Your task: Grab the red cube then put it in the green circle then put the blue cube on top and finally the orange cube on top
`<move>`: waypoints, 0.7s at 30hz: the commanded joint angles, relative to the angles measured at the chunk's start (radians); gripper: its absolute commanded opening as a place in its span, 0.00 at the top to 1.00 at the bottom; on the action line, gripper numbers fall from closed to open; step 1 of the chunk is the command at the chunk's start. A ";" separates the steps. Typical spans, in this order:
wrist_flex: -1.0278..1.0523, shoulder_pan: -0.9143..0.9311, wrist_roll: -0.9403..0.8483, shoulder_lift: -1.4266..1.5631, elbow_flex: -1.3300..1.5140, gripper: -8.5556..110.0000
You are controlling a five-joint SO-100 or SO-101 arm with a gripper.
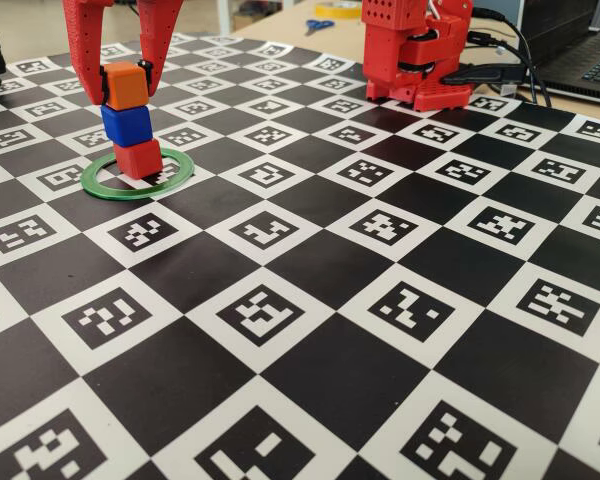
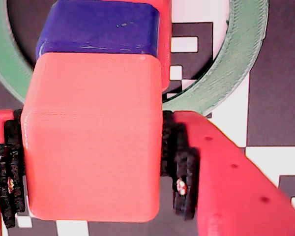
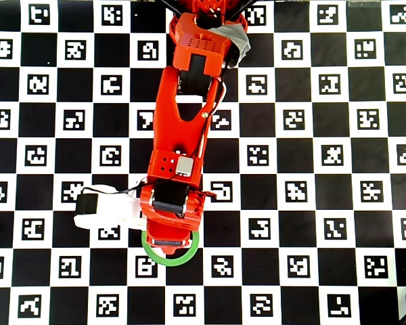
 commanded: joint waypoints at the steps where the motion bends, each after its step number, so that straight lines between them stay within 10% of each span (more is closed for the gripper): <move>1: -0.014 0.005 0.014 0.048 -0.014 0.78; 7: -0.008 0.009 0.049 0.060 -0.015 0.54; 21: 0.106 -0.023 0.071 0.311 -0.009 0.50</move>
